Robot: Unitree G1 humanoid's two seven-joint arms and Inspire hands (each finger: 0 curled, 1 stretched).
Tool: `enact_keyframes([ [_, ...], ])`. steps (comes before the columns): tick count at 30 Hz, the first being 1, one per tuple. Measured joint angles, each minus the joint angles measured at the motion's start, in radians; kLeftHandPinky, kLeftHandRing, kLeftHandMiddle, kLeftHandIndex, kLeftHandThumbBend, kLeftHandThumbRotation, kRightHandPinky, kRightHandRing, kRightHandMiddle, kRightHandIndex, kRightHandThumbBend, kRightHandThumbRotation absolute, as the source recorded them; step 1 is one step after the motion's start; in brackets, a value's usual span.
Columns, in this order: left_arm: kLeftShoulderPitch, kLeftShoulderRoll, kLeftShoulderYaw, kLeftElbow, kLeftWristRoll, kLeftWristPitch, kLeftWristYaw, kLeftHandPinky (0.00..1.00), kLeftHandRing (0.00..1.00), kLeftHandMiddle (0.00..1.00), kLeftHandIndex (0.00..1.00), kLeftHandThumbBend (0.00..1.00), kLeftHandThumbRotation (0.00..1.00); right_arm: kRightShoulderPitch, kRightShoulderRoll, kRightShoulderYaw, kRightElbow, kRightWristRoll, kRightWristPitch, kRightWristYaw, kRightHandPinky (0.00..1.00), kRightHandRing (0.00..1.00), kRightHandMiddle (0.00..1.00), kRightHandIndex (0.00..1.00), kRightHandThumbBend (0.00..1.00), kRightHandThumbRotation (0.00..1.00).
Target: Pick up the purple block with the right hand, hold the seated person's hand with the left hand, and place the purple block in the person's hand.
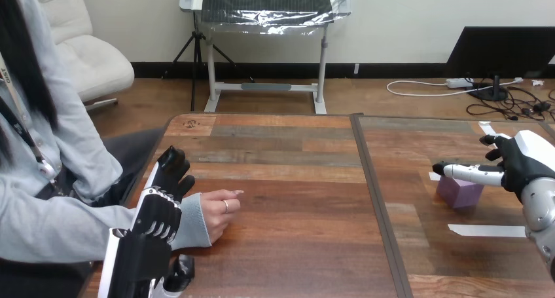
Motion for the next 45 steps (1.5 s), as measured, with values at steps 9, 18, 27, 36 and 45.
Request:
enact_keyframes([
  [9, 0.0, 0.0, 0.004, 0.0, -0.017, 0.0, -0.02, 0.93, 0.96, 0.96, 0.94, 1.0, 0.75, 0.0, 0.0, 0.0, 0.0, 0.001, 0.0, 0.0, 0.69, 0.79, 0.8, 0.88, 1.0, 0.59],
  [18, -0.001, -0.002, 0.014, 0.001, -0.018, 0.0, -0.022, 0.92, 0.95, 0.96, 0.94, 1.0, 0.75, 0.0, 0.0, -0.001, 0.0, 0.002, 0.0, 0.0, 0.64, 0.78, 0.78, 0.88, 1.0, 0.58],
  [27, -0.002, -0.005, 0.016, 0.002, -0.021, -0.001, -0.03, 0.92, 0.96, 0.96, 0.95, 1.0, 0.75, 0.0, 0.0, -0.001, 0.0, 0.001, 0.0, 0.0, 0.7, 0.81, 0.82, 0.88, 1.0, 0.58],
  [36, -0.002, -0.005, 0.019, 0.004, -0.02, -0.002, -0.035, 0.92, 0.95, 0.96, 0.94, 1.0, 0.75, 0.0, 0.0, 0.0, 0.0, 0.001, 0.0, 0.0, 0.67, 0.78, 0.79, 0.88, 1.0, 0.58],
  [45, -0.002, -0.006, 0.019, 0.004, -0.021, -0.002, -0.036, 0.91, 0.95, 0.96, 0.94, 1.0, 0.75, 0.0, 0.0, -0.001, 0.0, 0.002, 0.0, 0.0, 0.69, 0.8, 0.82, 0.88, 1.0, 0.58],
])
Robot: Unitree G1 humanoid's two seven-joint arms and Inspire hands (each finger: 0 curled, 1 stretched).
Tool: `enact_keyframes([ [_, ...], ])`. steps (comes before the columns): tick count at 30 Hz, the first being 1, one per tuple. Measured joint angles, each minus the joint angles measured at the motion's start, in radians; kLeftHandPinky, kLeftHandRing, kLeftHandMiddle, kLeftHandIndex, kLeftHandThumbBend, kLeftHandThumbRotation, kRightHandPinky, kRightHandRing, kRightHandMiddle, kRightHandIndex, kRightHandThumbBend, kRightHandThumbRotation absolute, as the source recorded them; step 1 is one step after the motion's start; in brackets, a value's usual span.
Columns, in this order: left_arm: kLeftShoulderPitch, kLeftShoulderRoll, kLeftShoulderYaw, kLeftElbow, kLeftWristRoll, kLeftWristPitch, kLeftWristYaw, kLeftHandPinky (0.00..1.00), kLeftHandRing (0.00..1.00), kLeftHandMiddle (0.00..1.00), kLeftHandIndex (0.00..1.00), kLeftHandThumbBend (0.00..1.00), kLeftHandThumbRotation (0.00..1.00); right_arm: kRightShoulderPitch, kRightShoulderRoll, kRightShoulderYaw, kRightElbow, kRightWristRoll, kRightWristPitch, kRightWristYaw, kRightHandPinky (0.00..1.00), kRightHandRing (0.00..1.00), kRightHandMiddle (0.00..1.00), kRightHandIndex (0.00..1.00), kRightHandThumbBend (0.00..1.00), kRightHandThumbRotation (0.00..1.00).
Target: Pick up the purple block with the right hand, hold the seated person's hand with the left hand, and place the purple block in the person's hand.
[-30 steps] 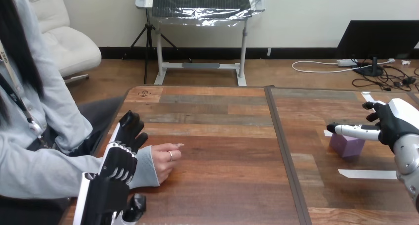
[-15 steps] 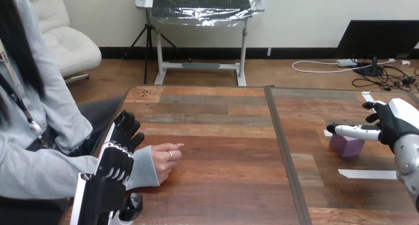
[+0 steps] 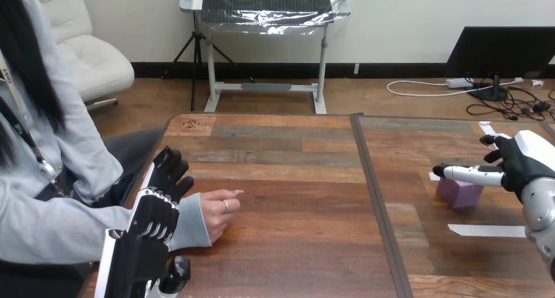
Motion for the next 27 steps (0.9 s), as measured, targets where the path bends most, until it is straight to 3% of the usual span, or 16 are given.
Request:
enact_keyframes([
  [16, -0.003, -0.002, 0.0, 0.001, -0.003, -0.002, -0.007, 0.92, 0.96, 0.96, 0.94, 1.0, 0.74, 0.0, 0.0, 0.0, 0.0, 0.0, 0.0, 0.0, 0.71, 0.82, 0.84, 0.87, 1.0, 0.57],
  [27, -0.005, -0.003, 0.0, 0.004, -0.008, -0.002, -0.017, 0.94, 0.96, 0.96, 0.94, 1.0, 0.73, 0.0, 0.0, 0.0, 0.0, -0.001, -0.002, 0.0, 0.68, 0.77, 0.78, 0.88, 1.0, 0.59],
])
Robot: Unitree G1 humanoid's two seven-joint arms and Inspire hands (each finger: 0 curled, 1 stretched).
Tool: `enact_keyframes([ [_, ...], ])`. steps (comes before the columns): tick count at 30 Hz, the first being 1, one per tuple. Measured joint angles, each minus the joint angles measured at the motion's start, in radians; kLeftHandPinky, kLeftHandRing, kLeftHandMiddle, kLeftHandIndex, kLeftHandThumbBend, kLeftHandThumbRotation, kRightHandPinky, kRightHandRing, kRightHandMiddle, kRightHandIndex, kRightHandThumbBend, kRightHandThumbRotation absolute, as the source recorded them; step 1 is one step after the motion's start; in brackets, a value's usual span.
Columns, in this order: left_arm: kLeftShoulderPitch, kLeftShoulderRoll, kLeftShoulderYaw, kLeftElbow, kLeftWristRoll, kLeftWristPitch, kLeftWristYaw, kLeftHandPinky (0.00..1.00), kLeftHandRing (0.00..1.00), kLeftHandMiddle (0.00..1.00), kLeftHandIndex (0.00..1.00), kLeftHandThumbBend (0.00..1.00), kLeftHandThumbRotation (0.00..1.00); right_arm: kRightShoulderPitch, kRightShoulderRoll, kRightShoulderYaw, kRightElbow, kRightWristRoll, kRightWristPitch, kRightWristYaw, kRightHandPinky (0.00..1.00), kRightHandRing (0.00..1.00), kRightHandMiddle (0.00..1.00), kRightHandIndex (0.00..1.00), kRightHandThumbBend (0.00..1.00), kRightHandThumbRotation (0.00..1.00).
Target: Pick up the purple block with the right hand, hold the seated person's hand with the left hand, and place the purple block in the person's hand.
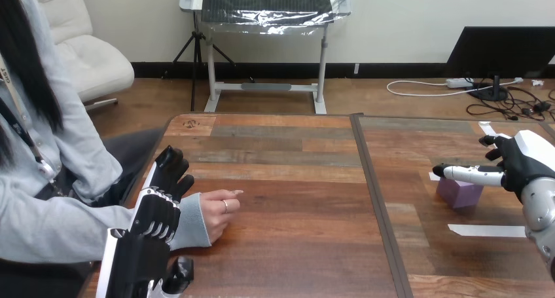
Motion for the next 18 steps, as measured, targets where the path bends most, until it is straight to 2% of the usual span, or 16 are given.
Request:
enact_keyframes([
  [10, 0.0, -0.002, 0.0, 0.0, 0.0, 0.0, -0.002, 0.93, 0.96, 0.97, 0.95, 1.0, 0.74, 0.0, 0.0, 0.0, 0.0, 0.0, -0.001, 0.0, 0.68, 0.78, 0.8, 0.88, 1.0, 0.57],
  [18, 0.0, -0.002, 0.0, 0.001, -0.005, 0.0, -0.008, 0.94, 0.97, 0.98, 0.95, 1.0, 0.74, 0.0, 0.0, -0.002, 0.0, 0.002, -0.002, 0.0, 0.65, 0.75, 0.76, 0.87, 1.0, 0.57],
])
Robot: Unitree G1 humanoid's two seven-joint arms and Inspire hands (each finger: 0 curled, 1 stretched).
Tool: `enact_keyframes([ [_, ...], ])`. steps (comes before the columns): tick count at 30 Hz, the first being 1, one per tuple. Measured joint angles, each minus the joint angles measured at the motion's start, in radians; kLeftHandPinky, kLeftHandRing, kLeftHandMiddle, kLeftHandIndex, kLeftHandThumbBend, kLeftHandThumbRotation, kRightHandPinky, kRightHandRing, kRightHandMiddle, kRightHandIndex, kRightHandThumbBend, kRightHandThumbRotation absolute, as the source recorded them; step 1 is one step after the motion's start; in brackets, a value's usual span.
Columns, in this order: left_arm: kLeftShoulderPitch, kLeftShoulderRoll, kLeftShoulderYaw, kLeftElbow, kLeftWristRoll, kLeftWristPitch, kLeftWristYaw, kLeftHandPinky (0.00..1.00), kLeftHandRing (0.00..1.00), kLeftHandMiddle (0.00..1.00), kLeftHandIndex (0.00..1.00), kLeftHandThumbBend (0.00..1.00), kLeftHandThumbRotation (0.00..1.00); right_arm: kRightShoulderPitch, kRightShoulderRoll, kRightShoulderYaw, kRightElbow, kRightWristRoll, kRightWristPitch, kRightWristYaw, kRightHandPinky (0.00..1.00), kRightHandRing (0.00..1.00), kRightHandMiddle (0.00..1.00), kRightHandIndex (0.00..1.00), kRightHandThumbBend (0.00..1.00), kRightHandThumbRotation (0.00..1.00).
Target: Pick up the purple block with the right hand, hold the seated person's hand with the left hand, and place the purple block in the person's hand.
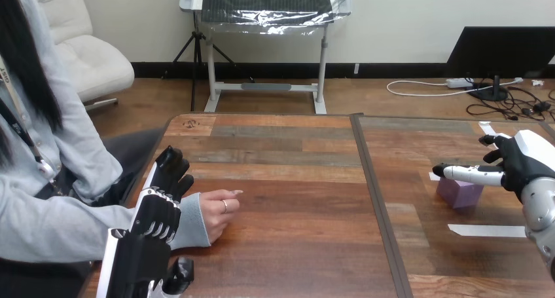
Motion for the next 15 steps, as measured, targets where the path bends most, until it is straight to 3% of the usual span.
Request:
enact_keyframes([
  [15, 0.0, -0.007, 0.0, 0.0, -0.005, 0.0, -0.008, 0.95, 0.98, 0.98, 0.96, 1.0, 0.73, 0.0, 0.0, 0.001, 0.0, -0.002, 0.0, 0.0, 0.64, 0.76, 0.76, 0.87, 1.0, 0.57],
])
